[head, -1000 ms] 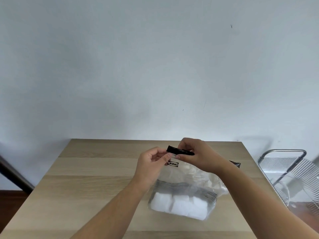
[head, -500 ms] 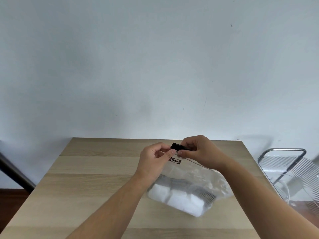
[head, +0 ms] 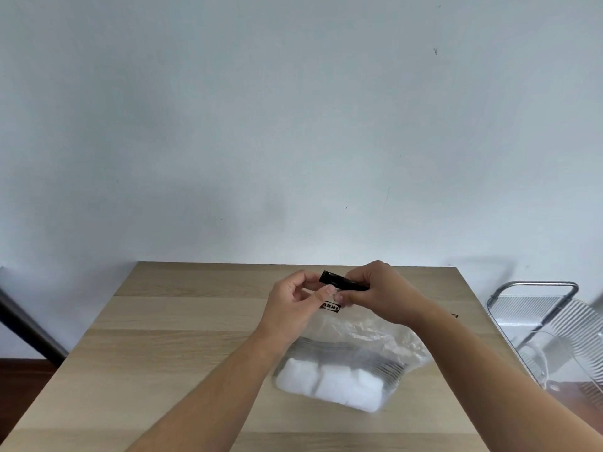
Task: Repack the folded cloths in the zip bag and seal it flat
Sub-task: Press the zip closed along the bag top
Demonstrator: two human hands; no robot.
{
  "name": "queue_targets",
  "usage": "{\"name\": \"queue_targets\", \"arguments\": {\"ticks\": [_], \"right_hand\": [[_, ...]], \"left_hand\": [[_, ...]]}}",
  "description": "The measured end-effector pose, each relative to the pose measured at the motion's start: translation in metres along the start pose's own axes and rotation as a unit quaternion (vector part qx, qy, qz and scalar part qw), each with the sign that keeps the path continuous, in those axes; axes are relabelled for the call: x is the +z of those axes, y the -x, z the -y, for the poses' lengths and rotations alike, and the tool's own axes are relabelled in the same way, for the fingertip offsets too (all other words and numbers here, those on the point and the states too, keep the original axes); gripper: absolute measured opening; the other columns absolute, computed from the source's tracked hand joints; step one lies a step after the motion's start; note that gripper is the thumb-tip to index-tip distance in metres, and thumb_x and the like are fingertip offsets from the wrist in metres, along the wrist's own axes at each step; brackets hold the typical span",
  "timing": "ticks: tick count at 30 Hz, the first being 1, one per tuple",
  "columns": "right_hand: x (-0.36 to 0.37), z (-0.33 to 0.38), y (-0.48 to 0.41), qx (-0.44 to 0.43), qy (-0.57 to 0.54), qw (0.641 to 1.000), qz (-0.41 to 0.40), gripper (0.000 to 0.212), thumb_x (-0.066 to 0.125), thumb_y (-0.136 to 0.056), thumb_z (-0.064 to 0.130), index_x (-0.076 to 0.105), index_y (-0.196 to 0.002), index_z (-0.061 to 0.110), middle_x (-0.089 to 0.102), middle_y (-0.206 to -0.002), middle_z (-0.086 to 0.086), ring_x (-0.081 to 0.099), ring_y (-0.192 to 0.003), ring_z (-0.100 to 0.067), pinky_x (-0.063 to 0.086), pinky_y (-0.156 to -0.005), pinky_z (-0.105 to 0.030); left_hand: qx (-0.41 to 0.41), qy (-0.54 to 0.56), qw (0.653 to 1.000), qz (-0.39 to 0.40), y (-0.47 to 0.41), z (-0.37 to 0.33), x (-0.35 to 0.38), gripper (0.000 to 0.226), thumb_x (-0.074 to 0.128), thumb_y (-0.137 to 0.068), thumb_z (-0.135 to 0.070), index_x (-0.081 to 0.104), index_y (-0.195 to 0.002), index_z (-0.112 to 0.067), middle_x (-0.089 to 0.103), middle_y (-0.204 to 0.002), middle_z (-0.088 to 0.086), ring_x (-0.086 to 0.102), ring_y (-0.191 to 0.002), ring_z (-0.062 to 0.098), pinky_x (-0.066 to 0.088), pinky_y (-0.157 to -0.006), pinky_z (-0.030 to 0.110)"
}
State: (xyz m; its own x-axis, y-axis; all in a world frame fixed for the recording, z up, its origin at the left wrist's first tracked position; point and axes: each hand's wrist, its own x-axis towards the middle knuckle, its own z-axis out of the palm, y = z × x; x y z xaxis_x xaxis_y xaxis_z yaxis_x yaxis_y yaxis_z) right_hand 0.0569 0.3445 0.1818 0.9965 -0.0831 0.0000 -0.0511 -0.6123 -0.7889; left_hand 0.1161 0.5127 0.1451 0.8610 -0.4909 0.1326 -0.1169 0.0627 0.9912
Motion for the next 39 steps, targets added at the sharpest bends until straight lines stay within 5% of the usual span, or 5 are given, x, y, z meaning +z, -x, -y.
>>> {"name": "queue_targets", "arguments": {"ticks": [7,10,15,19,39], "right_hand": [[0.005,0.002,-0.004,-0.018,0.026,0.999,-0.015,0.018,0.072,-0.079,0.026,0.066,-0.062,0.025,0.073,-0.065,0.004,0.06,-0.064,-0.031,0.04,-0.057,-0.031],[0.005,0.0,-0.004,-0.003,0.021,1.0,-0.001,0.026,0.077,-0.074,0.037,0.063,-0.059,0.019,0.053,-0.049,0.002,0.037,-0.046,-0.013,0.029,-0.049,-0.026],[-0.002,-0.005,-0.003,0.037,0.022,0.999,0.028,0.022,0.082,-0.065,0.04,0.067,-0.053,0.031,0.04,-0.041,0.012,0.031,-0.045,-0.006,0.024,-0.044,-0.017],[0.0,-0.006,-0.005,0.019,0.028,0.999,0.033,0.023,0.079,-0.071,0.033,0.067,-0.051,0.029,0.045,-0.041,0.011,0.032,-0.044,-0.005,0.024,-0.043,-0.015],[0.004,-0.013,-0.01,0.022,0.049,0.998,0.018,0.015,0.075,-0.077,0.03,0.071,-0.069,0.018,0.058,-0.049,0.015,0.04,-0.045,-0.002,0.031,-0.043,-0.013]], "left_hand": [[0.011,-0.027,0.999,-0.035,-0.002,0.001,0.002,0.014,0.073,-0.078,-0.017,0.068,-0.065,-0.013,0.07,-0.067,0.008,0.062,-0.063,0.012,0.052,-0.064,0.025],[0.004,-0.03,0.999,-0.038,-0.003,0.002,0.0,0.015,0.073,-0.078,-0.016,0.068,-0.065,-0.011,0.07,-0.067,0.01,0.061,-0.063,0.012,0.05,-0.065,0.024],[-0.026,0.018,0.999,-0.02,-0.003,0.001,-0.007,0.01,0.075,-0.076,-0.016,0.068,-0.072,-0.01,0.067,-0.067,-0.004,0.06,-0.063,0.004,0.049,-0.063,0.014],[-0.046,0.016,0.998,0.03,0.001,0.001,-0.004,0.012,0.076,-0.074,-0.014,0.074,-0.085,-0.018,0.075,-0.078,-0.005,0.067,-0.073,0.003,0.05,-0.065,0.013],[-0.089,0.073,0.992,-0.047,-0.002,0.007,-0.02,0.019,0.078,-0.056,-0.029,0.076,-0.073,-0.021,0.074,-0.067,-0.005,0.066,-0.065,0.005,0.052,-0.061,0.015]]}}
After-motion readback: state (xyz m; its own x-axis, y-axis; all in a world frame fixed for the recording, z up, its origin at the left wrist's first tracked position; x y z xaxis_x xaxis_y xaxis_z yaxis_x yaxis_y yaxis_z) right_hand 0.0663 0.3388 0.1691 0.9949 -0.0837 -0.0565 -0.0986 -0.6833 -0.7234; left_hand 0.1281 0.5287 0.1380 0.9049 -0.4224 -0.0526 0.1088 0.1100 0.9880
